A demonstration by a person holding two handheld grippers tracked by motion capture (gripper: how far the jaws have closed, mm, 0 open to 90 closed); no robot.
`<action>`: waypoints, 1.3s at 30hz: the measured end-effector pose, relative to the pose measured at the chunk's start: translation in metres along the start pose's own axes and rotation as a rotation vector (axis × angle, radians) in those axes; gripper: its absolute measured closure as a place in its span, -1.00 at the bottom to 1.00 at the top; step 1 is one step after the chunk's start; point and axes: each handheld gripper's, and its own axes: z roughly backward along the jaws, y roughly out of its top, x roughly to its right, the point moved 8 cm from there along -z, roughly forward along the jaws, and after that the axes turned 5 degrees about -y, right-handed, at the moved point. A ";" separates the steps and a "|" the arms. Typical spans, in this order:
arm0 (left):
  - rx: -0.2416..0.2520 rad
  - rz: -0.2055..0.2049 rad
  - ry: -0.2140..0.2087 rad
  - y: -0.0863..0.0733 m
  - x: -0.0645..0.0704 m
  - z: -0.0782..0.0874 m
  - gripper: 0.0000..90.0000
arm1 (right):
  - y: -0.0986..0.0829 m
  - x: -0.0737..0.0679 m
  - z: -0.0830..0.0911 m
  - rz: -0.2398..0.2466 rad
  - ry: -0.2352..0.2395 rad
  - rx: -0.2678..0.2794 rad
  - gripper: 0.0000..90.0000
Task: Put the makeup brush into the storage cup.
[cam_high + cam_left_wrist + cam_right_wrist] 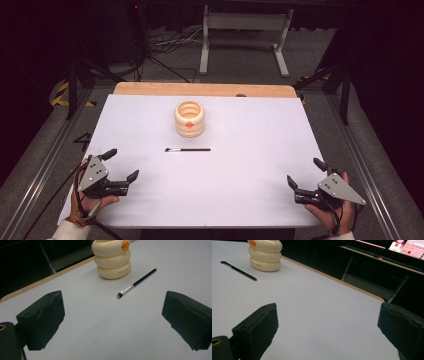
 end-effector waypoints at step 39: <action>-0.545 -0.358 -0.274 0.038 0.014 -0.105 -0.31 | -0.006 -0.004 -0.003 0.000 0.023 -0.036 -0.89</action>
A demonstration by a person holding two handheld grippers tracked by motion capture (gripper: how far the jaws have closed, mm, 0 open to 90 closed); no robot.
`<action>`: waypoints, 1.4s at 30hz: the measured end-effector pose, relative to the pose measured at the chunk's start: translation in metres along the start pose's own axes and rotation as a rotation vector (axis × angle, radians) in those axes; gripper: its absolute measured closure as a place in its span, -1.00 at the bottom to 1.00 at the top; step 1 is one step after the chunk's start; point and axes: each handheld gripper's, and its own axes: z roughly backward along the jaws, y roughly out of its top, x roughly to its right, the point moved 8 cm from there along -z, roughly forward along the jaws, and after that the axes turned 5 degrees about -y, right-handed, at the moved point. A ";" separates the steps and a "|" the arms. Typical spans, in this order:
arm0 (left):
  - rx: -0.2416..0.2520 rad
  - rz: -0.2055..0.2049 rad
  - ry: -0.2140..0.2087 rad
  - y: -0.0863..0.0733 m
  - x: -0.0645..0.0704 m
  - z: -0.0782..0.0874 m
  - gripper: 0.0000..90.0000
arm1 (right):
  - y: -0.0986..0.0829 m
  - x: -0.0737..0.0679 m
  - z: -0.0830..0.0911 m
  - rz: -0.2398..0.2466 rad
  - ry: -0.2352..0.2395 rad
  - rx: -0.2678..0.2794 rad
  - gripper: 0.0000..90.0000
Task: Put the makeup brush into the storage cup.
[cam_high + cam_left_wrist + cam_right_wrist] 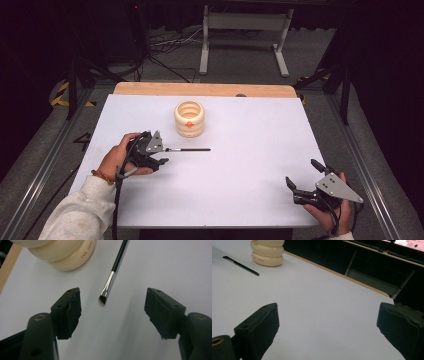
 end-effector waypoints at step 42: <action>-0.526 -0.195 -0.315 0.034 -0.011 -0.068 0.86 | -0.003 -0.001 0.000 -0.007 0.018 -0.008 -0.88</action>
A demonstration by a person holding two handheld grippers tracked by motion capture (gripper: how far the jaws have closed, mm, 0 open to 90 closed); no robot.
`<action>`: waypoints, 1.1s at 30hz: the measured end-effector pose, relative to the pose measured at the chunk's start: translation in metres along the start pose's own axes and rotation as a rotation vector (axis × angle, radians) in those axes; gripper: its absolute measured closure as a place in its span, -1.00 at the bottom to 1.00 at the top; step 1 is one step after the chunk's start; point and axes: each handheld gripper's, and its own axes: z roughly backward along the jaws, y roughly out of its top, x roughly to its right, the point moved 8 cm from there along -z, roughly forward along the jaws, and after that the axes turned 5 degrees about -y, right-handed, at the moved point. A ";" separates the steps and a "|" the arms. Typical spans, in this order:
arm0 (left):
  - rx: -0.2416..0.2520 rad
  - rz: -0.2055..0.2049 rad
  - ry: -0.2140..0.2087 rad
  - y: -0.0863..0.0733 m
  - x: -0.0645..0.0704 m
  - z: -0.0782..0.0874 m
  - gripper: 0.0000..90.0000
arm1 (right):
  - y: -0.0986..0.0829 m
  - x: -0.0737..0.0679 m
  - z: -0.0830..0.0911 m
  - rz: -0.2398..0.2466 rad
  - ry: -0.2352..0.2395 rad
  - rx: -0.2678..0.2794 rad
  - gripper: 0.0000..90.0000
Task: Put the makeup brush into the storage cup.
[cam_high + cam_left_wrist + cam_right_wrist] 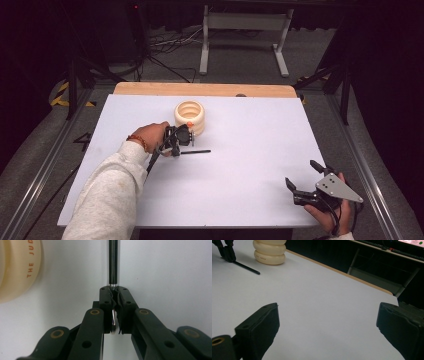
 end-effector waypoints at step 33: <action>0.060 -0.002 0.032 0.001 0.016 0.037 0.87 | 0.004 -0.007 -0.003 0.064 -0.039 -0.004 -0.83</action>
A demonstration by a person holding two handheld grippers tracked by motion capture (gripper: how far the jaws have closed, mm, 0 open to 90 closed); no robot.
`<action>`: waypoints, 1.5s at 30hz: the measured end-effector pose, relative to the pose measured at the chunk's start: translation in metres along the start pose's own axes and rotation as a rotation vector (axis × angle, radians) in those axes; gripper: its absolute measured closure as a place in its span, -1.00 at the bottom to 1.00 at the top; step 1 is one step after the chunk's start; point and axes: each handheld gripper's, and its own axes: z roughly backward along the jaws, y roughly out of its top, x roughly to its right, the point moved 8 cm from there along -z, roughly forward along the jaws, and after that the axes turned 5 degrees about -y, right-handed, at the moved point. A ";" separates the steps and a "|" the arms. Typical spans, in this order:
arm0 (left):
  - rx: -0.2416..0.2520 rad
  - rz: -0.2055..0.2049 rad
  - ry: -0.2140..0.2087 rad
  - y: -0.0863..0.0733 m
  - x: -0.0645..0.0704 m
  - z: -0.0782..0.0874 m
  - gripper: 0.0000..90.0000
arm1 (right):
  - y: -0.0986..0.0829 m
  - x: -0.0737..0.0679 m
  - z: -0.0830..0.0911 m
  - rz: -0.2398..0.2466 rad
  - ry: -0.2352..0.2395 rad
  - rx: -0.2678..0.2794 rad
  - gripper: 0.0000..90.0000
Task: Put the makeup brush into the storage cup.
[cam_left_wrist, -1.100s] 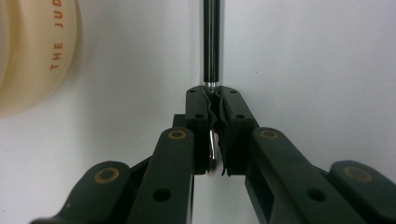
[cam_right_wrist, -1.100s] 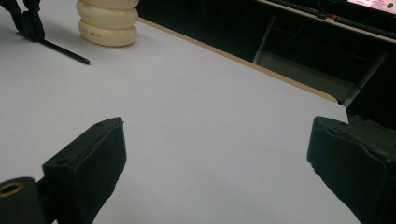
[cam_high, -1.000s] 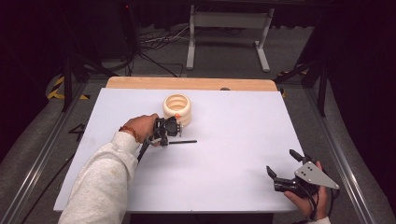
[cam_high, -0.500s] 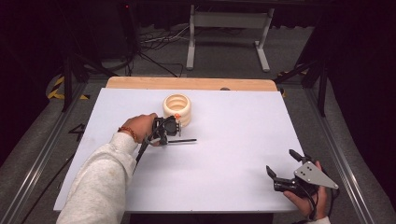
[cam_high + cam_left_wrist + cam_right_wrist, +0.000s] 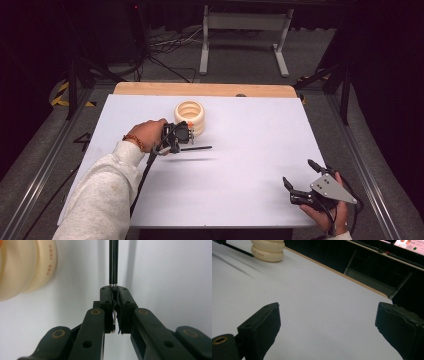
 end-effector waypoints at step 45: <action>-0.017 -0.048 0.047 0.035 0.013 0.047 0.87 | 0.061 -0.077 -0.067 0.446 -0.054 0.026 -0.80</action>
